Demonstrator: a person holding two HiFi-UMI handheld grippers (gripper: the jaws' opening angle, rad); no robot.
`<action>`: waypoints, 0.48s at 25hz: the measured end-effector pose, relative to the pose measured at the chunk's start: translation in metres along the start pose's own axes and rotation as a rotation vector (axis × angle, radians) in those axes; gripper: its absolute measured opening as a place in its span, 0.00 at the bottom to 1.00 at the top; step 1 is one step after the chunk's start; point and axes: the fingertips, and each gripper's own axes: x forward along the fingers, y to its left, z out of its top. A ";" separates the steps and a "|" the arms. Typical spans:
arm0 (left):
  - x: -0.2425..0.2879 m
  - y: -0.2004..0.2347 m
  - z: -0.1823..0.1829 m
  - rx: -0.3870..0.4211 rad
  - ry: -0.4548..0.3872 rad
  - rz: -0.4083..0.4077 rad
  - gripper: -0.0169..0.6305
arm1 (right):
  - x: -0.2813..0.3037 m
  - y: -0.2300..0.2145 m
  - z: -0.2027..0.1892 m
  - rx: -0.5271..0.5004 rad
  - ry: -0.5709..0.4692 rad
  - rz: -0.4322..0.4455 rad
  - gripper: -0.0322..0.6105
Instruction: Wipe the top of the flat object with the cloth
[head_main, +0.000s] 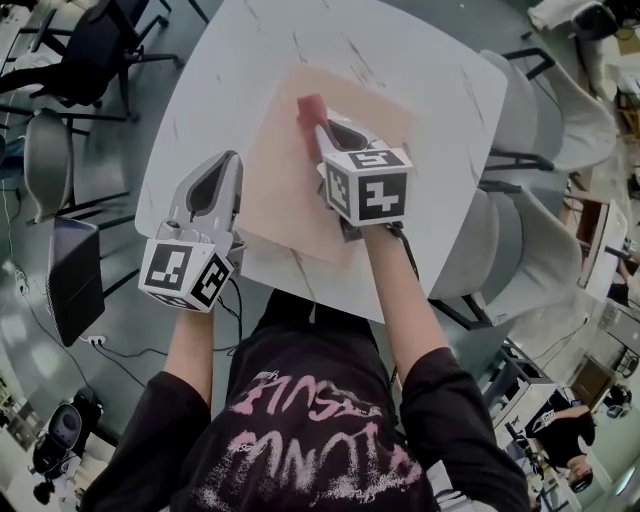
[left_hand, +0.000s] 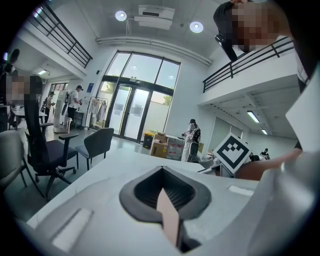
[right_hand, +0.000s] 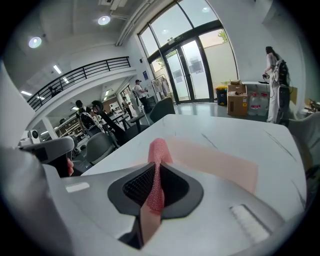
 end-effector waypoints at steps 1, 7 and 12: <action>0.001 -0.001 0.000 -0.001 0.000 -0.003 0.03 | -0.002 -0.005 0.000 0.004 0.000 -0.010 0.13; 0.007 -0.010 -0.001 -0.002 0.003 -0.024 0.03 | -0.014 -0.032 -0.005 0.012 0.009 -0.070 0.13; 0.011 -0.016 -0.001 -0.003 0.005 -0.039 0.03 | -0.028 -0.059 -0.011 0.031 0.012 -0.121 0.13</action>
